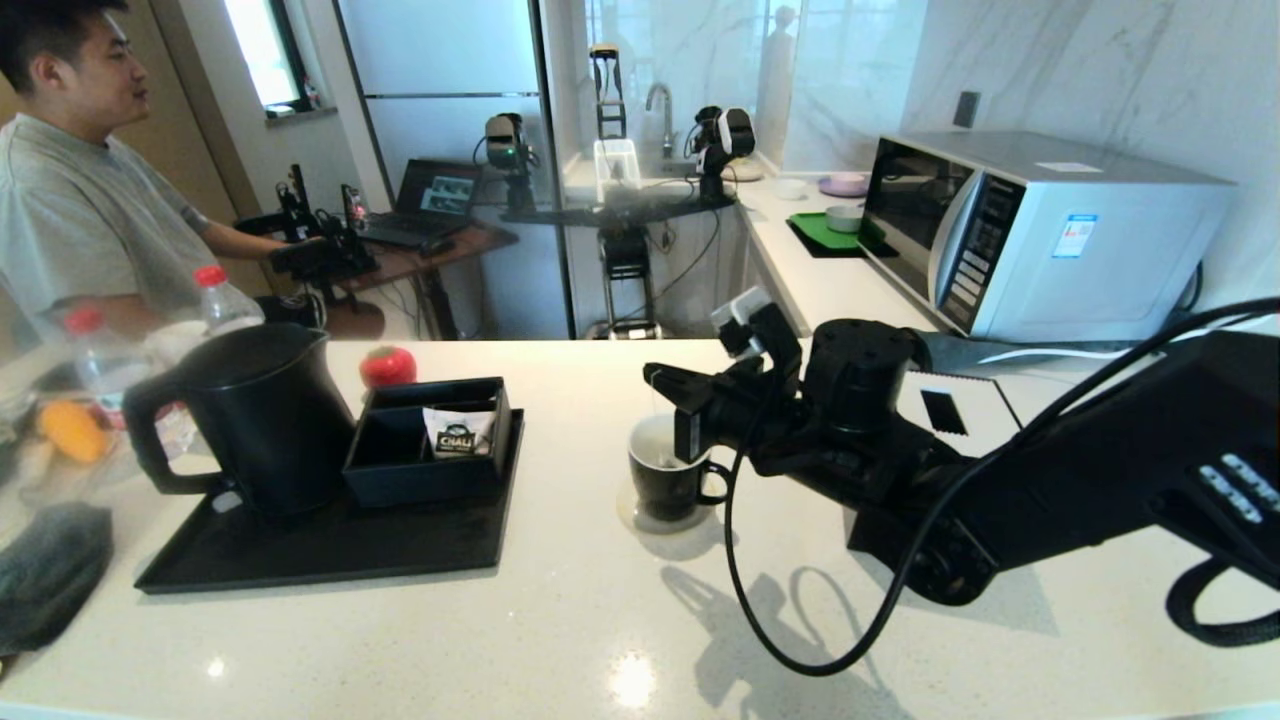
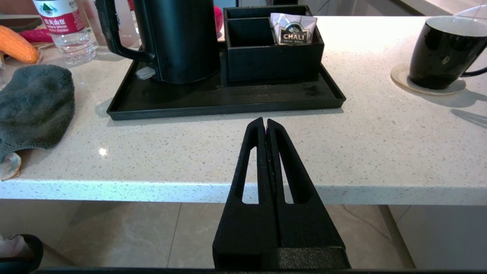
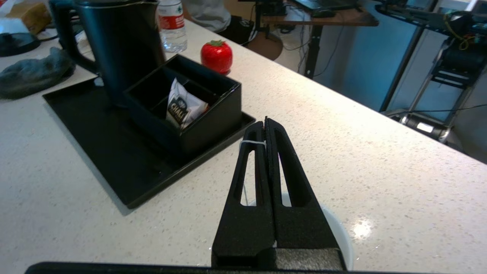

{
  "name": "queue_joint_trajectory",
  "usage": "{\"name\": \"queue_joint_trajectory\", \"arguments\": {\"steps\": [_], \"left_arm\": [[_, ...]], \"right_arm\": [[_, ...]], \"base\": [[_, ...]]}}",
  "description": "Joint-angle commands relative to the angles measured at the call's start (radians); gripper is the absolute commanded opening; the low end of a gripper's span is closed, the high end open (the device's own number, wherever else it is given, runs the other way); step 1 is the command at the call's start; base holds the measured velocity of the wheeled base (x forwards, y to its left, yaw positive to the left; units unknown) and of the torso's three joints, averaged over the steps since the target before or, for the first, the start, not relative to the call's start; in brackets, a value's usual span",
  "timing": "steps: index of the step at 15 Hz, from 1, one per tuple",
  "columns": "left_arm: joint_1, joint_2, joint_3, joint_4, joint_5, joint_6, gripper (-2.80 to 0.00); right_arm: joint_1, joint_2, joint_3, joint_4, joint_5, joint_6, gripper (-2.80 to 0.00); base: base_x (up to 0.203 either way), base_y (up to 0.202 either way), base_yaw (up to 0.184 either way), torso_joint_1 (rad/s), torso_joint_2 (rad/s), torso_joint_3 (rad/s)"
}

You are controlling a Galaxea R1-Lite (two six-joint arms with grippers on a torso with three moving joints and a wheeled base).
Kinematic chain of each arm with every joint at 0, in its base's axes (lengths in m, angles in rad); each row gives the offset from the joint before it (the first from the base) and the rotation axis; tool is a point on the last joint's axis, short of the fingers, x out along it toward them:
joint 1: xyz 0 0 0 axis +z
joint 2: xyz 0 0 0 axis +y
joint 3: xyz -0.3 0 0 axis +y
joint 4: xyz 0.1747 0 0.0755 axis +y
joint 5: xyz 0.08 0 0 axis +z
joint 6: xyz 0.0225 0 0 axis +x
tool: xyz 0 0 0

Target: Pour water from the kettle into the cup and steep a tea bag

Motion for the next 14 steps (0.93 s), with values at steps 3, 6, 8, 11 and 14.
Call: {"name": "queue_joint_trajectory", "arguments": {"steps": [3,6,8,11,14], "left_arm": [[0.000,0.000,0.000,0.000,-0.001,0.000,-2.80],[0.000,0.000,0.000,0.000,-0.001,0.000,-2.80],[0.000,0.000,0.000,0.000,-0.001,0.000,-2.80],[0.000,0.000,0.000,0.000,0.000,0.000,-2.80],[0.000,0.000,0.000,0.000,0.000,0.000,-2.80]], "right_arm": [[0.000,-0.030,-0.092,0.046,-0.025,0.001,-2.80],[-0.002,-0.037,-0.167,0.100,-0.027,0.001,-2.80],[0.000,-0.038,-0.169,0.103,-0.026,0.001,-2.80],[0.001,-0.033,-0.137,0.094,-0.027,-0.001,-2.80],[0.001,-0.031,-0.063,0.069,-0.028,-0.004,-2.80]], "base": [[0.000,0.000,0.000,0.000,0.00,0.000],[0.000,0.000,0.000,0.000,0.00,0.000],[0.000,0.000,0.000,0.000,0.00,0.000],[0.000,0.000,0.000,0.000,0.00,0.000],[0.000,0.000,0.000,0.000,0.00,0.000]]}}
